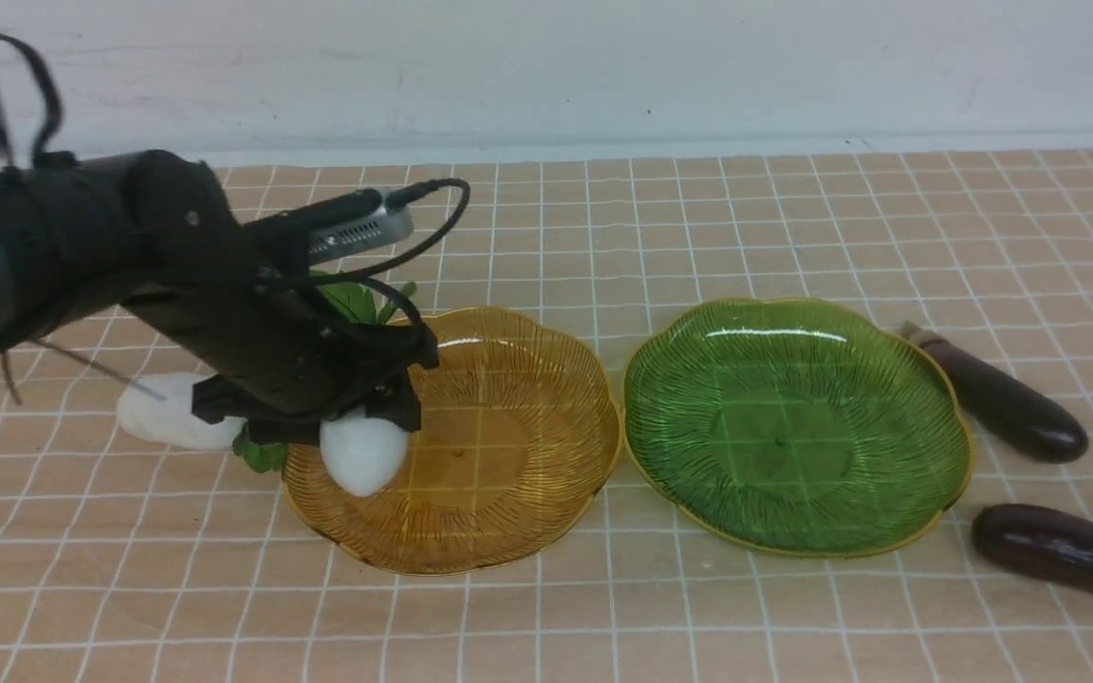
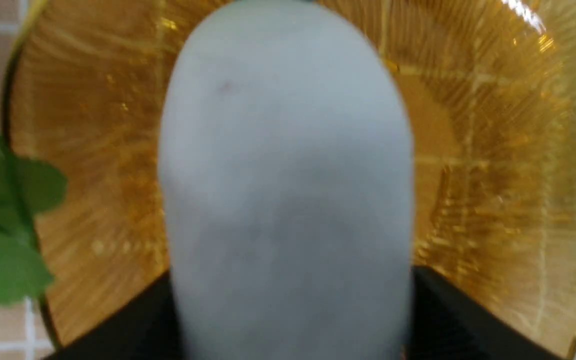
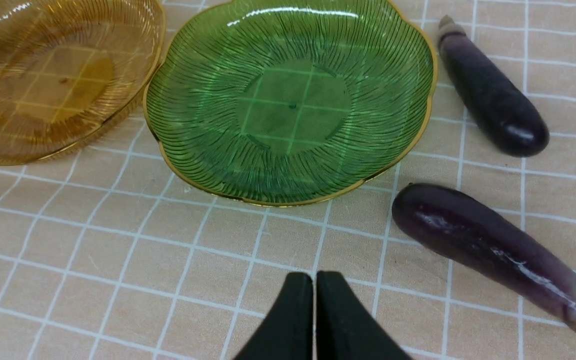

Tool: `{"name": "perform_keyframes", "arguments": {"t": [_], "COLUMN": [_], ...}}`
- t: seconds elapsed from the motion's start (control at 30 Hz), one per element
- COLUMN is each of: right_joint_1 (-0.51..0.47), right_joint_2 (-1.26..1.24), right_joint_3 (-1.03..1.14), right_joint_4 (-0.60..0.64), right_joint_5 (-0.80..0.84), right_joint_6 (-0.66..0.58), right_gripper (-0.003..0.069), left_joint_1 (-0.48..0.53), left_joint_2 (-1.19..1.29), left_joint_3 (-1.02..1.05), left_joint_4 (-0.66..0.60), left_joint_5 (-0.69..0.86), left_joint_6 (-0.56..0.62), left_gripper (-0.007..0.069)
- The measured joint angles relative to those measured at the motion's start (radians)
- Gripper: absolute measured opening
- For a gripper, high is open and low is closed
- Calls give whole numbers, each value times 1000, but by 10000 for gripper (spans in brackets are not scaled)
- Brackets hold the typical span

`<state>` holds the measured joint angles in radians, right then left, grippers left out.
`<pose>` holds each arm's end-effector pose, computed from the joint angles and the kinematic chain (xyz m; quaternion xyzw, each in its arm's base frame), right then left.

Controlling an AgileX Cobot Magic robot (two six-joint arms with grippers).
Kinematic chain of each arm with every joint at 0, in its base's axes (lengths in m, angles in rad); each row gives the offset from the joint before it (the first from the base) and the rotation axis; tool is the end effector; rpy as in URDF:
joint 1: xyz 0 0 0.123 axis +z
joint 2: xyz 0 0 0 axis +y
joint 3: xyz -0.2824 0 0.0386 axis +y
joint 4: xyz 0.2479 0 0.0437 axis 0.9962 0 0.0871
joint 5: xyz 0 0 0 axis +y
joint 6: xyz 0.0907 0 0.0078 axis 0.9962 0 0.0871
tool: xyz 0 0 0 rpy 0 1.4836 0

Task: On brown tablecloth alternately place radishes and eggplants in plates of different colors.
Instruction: 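Pick up the white radish and place it in the left plate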

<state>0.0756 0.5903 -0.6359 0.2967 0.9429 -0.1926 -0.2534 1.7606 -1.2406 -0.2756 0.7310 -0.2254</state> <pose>0.0929 0.0287 0.3044 -0.0869 0.9149 0.1216 0.3749 0.3491 -0.1075 0.2262 -0.0680 0.9711 -0.1548 0.1683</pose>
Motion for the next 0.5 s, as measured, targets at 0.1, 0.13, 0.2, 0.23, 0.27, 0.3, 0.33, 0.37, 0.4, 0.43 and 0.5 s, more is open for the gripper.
{"name": "perform_keyframes", "arguments": {"t": [0.1, 0.13, 0.2, 0.23, 0.27, 0.3, 0.33, 0.37, 0.4, 0.43, 0.5], "right_joint_1": [0, 0, 0, 0, 0, 0, 0, 0, 0, 0, 0], "right_joint_2": [0, 0, 0, 0, 0, 0, 0, 0, 0, 0, 0], "right_joint_3": [0, 0, 0, 0, 0, 0, 0, 0, 0, 0, 0], "right_joint_4": [0, 0, 0, 0, 0, 0, 0, 0, 0, 0, 0], "right_joint_5": [9, 9, 10, 10, 11, 12, 12, 12, 12, 12, 12], "right_joint_6": [0, 0, 0, 0, 0, 0, 0, 0, 0, 0, 0], "right_gripper": [14, 22, 34, 41, 46, 50, 53, 56, 57, 59, 62], "left_joint_1": [37, 50, 89, 108, 131, 160, 196, 228, 265, 299, 340], "left_joint_2": [4, 4, 4, 4, 4, 4, 6, 9, 15, 23, 44], "left_joint_3": [-70, -89, -133, -149, -159, -164, -166, -166, -166, -166, -166], "left_joint_4": [35, 40, 56, 66, 79, 102, 129, 150, 170, 184, 192], "left_joint_5": [44, 61, 108, 126, 145, 162, 179, 192, 206, 210, 198], "left_joint_6": [-3, -8, -16, -30, -60, -102, -158, -199, -240, -285, -349], "left_gripper": [623, 651, 679, 678, 666, 645, 622, 604, 588, 579, 573]}}
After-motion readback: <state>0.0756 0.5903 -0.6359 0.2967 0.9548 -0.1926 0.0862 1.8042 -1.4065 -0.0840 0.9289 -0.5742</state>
